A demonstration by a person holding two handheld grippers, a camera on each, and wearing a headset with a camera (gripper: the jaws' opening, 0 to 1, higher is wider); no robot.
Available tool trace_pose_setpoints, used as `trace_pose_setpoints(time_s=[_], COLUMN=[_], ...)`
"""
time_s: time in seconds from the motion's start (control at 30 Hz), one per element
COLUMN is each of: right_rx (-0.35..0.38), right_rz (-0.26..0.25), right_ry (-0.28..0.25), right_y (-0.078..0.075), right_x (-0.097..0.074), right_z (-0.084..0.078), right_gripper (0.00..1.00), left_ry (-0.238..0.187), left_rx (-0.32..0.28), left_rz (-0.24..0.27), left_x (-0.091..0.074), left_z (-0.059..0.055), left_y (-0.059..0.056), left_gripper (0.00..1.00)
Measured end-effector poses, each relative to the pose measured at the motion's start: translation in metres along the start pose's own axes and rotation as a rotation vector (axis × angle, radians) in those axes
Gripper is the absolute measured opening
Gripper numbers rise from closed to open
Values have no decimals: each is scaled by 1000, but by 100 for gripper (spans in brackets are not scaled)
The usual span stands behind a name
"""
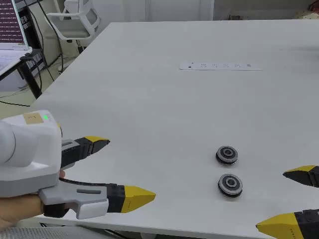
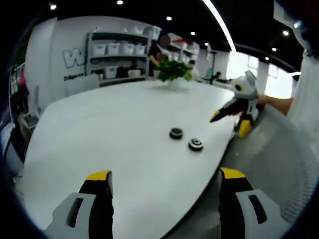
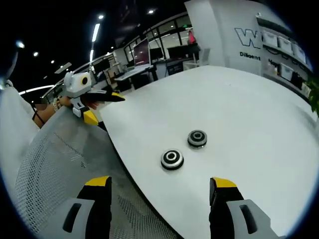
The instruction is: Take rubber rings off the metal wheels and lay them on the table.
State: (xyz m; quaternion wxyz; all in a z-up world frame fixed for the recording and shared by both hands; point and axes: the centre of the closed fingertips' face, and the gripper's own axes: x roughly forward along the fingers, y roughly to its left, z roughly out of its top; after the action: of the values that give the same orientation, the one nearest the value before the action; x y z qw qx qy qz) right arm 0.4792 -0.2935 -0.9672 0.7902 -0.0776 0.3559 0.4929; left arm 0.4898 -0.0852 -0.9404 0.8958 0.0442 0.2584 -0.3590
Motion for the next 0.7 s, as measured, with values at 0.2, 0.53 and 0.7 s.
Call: trace_pose_setpoints(time_s=[0.2,0.53,0.7], right_rx=[-5,13,22], right_rz=[-24,-31,-41], right_ry=[-2,11,9], right_y=[-4,-7,-8], right_x=[-2,-2,-2], right_z=[0,-4,-4], right_gripper=[80,79,79], left_ry=[-4,-21,-10], left_rx=[-2,-15,-11], left_rz=[-9,-5,-12], left_x=[0,-1,-1], left_z=[1,3,1], left_y=[-2,-2,-3], left_gripper=[88,87,86])
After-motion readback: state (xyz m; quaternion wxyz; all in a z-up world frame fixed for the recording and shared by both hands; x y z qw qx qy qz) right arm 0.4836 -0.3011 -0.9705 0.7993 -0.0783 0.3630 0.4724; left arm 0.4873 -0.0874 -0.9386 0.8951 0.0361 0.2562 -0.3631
